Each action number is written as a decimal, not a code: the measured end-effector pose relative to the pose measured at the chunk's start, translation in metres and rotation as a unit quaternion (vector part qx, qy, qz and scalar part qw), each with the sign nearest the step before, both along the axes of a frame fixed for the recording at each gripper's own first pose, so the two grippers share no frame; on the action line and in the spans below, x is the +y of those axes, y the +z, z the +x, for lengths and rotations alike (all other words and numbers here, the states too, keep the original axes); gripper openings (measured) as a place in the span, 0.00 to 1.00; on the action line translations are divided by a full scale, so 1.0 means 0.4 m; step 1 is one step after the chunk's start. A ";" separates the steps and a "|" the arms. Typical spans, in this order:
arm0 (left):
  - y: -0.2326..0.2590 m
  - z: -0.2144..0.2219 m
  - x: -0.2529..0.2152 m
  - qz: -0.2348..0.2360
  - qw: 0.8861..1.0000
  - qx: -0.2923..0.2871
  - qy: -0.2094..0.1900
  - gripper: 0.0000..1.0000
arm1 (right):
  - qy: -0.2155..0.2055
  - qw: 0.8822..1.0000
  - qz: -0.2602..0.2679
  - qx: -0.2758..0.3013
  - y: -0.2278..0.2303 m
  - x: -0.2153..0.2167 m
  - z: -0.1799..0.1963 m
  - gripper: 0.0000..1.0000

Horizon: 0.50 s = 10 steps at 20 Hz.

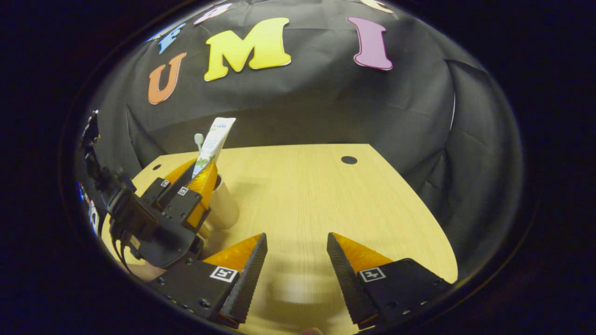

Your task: Put the toothbrush and toothpaste on the desktop into the cup, then pick up the cup and place it on the coaster on the desktop.

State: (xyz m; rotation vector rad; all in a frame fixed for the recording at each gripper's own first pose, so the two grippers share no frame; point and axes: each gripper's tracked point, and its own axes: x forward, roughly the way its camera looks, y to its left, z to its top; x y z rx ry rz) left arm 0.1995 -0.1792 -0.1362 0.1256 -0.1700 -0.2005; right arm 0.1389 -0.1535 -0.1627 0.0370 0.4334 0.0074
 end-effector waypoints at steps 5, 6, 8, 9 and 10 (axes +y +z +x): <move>-0.032 -0.024 -0.012 -0.014 1.000 0.025 -0.009 0.41 | 0.005 1.000 0.001 -0.008 0.008 0.017 0.009 0.79; -0.029 -0.034 -0.011 -0.016 0.999 0.028 -0.007 0.41 | 0.006 1.000 0.001 -0.010 0.010 0.020 0.011 0.80; -0.026 -0.049 -0.014 -0.017 0.999 0.034 -0.011 0.43 | 0.005 1.000 0.004 -0.012 0.012 0.022 0.012 0.79; -0.025 -0.059 -0.012 -0.020 0.999 0.035 -0.010 0.45 | 0.005 1.000 0.006 -0.013 0.014 0.025 0.014 0.79; -0.016 -0.066 -0.009 -0.024 0.999 0.033 -0.010 0.45 | 0.005 1.000 0.007 -0.013 0.012 0.028 0.013 0.79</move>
